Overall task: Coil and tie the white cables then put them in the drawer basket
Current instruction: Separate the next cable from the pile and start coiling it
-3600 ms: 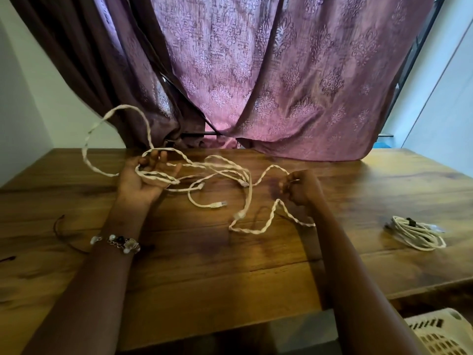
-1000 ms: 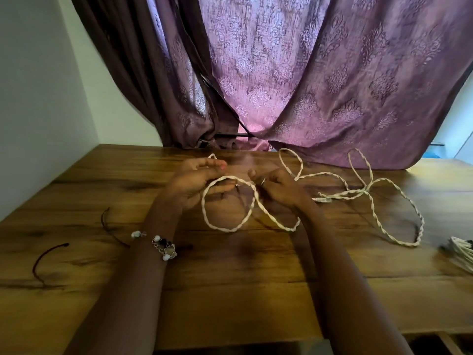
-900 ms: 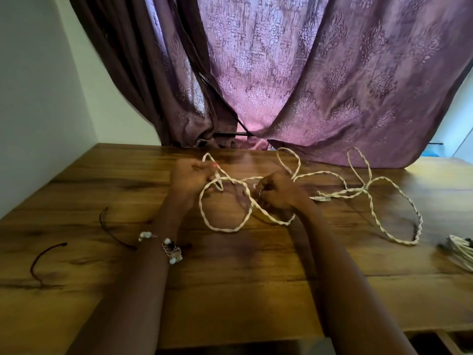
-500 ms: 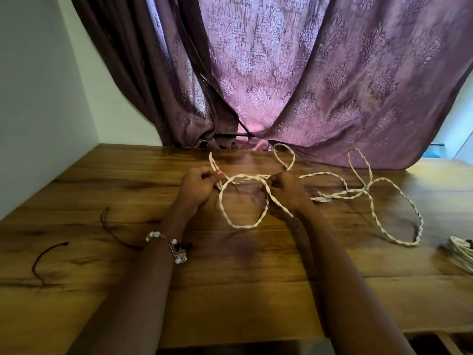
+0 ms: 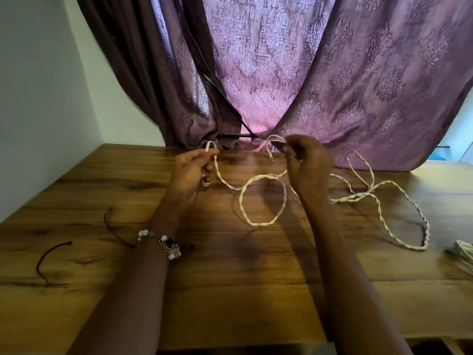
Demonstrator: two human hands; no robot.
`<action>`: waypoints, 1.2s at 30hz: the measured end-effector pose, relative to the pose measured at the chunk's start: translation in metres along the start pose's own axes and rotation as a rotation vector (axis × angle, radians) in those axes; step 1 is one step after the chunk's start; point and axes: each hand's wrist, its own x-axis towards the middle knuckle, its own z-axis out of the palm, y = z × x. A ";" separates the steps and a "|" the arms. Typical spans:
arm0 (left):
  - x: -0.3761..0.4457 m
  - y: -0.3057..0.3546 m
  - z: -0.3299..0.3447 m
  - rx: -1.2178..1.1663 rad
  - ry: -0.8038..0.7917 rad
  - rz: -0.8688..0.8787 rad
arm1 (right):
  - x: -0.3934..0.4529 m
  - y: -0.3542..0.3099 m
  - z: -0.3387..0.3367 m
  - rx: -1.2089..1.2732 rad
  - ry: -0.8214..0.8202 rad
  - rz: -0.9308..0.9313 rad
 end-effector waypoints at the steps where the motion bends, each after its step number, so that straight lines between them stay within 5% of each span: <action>1: -0.001 0.001 0.002 0.008 -0.050 0.015 | 0.001 -0.018 0.002 0.085 -0.051 -0.056; 7: -0.007 0.008 0.004 0.000 -0.142 0.189 | -0.026 -0.078 0.052 0.211 -0.232 0.053; 12: -0.004 0.008 -0.004 -0.061 -0.069 0.221 | -0.045 -0.016 0.079 -0.496 -0.725 0.015; 15: -0.001 0.008 -0.004 -0.096 -0.013 0.255 | -0.047 -0.009 0.065 -0.662 -0.808 -0.104; 19: 0.004 0.005 -0.009 -0.184 0.018 0.205 | -0.037 -0.018 0.052 -0.682 -0.865 -0.374; 24: 0.005 -0.009 -0.001 0.044 -0.124 0.109 | -0.040 -0.031 0.057 -0.374 -0.758 -0.721; 30: -0.009 -0.021 0.004 0.468 -0.467 0.074 | -0.024 -0.025 0.037 0.040 -0.585 -0.545; 36: -0.009 -0.007 -0.002 0.093 -0.525 -0.218 | -0.009 0.023 0.022 -0.019 -0.589 -0.165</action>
